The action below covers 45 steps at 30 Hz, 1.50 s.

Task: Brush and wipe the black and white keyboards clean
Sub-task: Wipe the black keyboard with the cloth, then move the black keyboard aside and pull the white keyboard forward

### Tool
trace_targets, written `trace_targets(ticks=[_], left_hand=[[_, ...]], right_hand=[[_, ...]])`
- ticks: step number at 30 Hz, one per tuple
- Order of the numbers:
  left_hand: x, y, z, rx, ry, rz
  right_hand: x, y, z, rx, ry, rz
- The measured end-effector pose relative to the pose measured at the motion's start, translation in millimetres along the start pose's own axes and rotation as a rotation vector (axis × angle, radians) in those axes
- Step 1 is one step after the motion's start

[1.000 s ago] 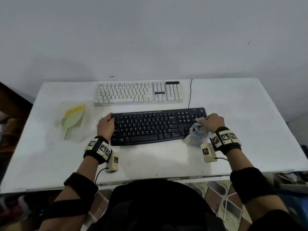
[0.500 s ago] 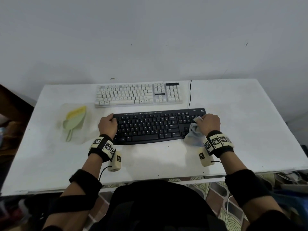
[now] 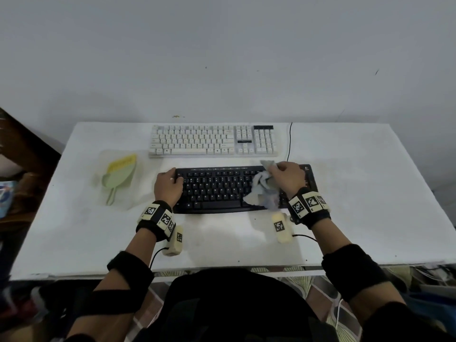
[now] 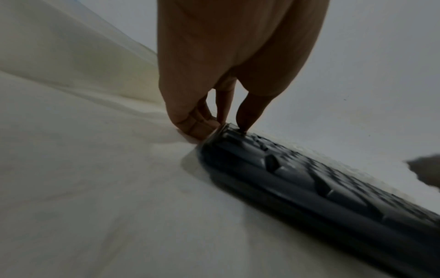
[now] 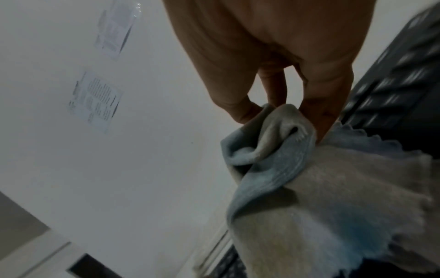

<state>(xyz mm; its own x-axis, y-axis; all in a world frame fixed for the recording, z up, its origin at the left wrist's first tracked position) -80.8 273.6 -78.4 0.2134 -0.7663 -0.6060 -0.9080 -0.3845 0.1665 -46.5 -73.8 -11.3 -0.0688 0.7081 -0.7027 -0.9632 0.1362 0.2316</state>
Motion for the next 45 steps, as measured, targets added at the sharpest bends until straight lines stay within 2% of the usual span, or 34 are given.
trace_targets(ticks=[5,8,11,14,17,20,23,26,29,32,34,39,45], left_hand=[[-2,13,3,0.017,0.009,0.049],[-10,19,12,-0.009,0.174,0.061],[-29,24,24,-0.059,0.345,0.128],[-55,35,35,-0.093,0.414,0.135],[-79,47,52,-0.031,0.358,0.046],[-75,60,60,0.026,0.292,0.115],[-52,67,65,-0.013,0.098,0.182],[-43,69,71,-0.066,0.018,0.167],[-49,66,65,-0.032,0.024,0.133],[-52,59,60,0.021,0.047,0.111],[-50,53,54,0.04,0.038,0.094],[-37,40,34,-0.036,-0.001,0.127],[-15,30,10,-0.037,0.001,0.125]], right_hand=[[48,-9,60,-0.03,-0.269,0.104],[74,-7,125,-0.213,-0.291,0.156],[101,-3,188,-0.386,-0.229,0.172],[133,1,230,-0.494,-0.167,0.218],[166,10,264,-0.612,-0.144,0.211],[205,27,297,-0.699,-0.127,0.238],[253,35,312,-0.735,0.018,0.338],[284,37,309,-0.735,0.231,0.459],[272,38,300,-0.763,0.197,0.474],[235,32,282,-0.797,0.053,0.333],[208,22,256,-0.757,0.017,0.275],[139,4,164,-0.572,0.179,0.194],[62,-2,36,-0.304,0.283,-0.087]])
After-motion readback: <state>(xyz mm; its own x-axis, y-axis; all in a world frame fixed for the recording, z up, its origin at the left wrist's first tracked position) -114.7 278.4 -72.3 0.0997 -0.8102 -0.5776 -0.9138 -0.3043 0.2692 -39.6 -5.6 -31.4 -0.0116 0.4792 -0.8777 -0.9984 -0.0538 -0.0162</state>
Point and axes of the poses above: each hand's wrist, its own y-axis away from the middle knuckle, its own x-axis out of the palm, z = x × y, the point moved 3 cm from there along -y, towards the middle knuckle, and after that the axes turned 2 degrees about y, right-handed, at the moved point
